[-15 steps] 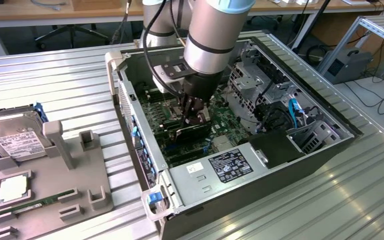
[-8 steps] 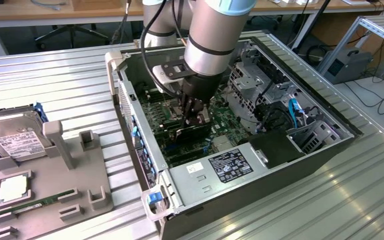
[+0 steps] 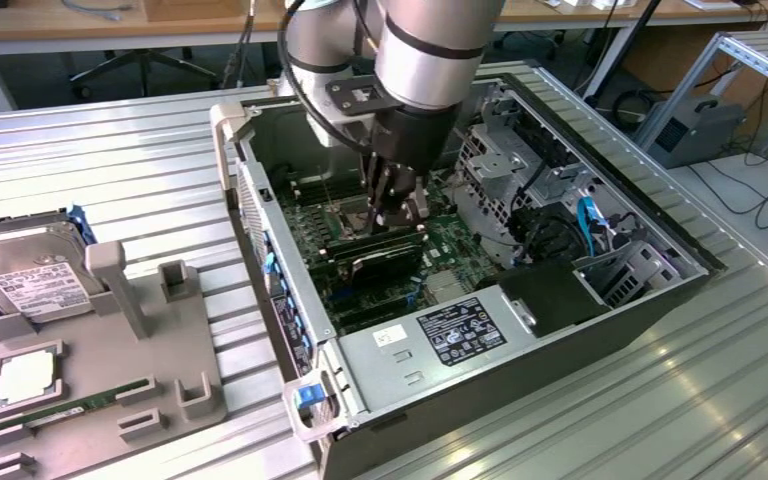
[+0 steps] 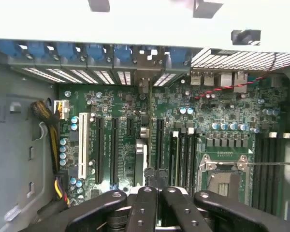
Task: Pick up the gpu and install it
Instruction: 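Press down on the gpu until it lock into place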
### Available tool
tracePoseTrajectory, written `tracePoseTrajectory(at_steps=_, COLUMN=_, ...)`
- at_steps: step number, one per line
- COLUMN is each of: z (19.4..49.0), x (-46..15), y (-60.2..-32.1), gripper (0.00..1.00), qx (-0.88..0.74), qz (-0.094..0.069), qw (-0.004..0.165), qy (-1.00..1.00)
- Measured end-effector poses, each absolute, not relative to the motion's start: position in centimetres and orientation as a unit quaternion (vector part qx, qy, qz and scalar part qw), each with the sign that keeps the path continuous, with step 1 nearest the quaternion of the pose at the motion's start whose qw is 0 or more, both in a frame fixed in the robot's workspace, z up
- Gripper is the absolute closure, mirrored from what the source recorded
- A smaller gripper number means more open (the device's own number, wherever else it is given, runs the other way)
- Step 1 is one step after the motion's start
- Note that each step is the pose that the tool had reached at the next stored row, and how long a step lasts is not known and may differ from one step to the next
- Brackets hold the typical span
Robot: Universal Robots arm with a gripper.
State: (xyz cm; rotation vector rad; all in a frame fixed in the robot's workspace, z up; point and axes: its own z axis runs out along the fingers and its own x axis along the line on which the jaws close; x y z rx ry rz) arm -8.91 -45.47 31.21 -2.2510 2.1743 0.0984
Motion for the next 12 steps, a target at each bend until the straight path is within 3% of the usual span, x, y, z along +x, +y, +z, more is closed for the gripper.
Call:
tracePoseTrajectory(at_steps=2, z=33.6, x=-8.9, y=-45.5, gripper=0.89, qx=-0.719, qz=0.031, qw=0.005, qy=0.694)
tracePoseTrajectory(at_steps=5, z=34.9, x=-8.9, y=-45.5, gripper=0.89, qx=-0.719, qz=0.031, qw=0.005, qy=0.694)
tracePoseTrajectory(at_steps=12, z=35.1, x=-8.9, y=-45.5, gripper=0.89, qx=-0.719, qz=0.031, qw=0.005, qy=0.694)
